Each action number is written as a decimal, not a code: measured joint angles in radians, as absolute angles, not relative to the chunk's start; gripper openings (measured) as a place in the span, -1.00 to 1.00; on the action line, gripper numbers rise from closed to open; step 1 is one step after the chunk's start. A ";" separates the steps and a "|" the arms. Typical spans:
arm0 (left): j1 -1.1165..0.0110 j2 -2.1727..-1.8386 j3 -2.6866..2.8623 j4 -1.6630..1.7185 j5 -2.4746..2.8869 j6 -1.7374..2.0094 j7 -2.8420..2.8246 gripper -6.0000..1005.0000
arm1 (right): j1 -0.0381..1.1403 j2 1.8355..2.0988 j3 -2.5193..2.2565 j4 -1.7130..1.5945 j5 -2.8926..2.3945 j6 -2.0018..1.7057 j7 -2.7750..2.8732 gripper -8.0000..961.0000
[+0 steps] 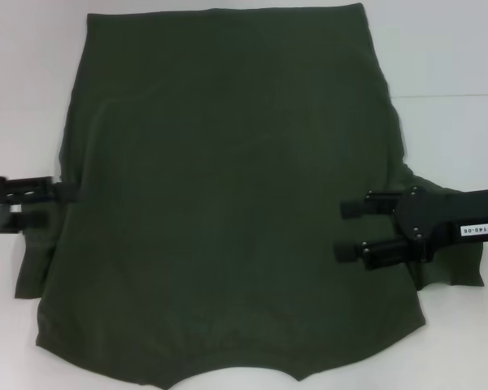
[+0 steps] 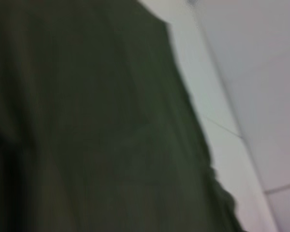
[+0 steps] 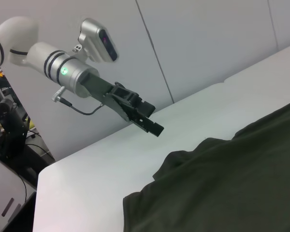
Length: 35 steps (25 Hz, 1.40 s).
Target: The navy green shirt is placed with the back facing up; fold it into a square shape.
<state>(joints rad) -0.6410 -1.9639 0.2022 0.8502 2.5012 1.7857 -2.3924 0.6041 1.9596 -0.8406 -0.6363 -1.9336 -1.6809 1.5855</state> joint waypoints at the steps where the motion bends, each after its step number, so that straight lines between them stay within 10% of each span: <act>1: -0.640 -1.960 0.190 0.851 2.516 1.776 -2.395 0.85 | 0.605 1.960 -0.841 -0.634 -1.934 -1.680 1.584 0.97; 35: -0.642 -1.953 0.267 0.654 2.649 1.384 -2.396 0.70 | 0.612 1.961 -0.841 -0.634 -1.940 -1.661 1.586 0.97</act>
<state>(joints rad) -0.6424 -1.9530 0.2667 0.6539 2.6492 1.3837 -2.3960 0.6125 1.9610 -0.8406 -0.6335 -1.9396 -1.6608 1.5858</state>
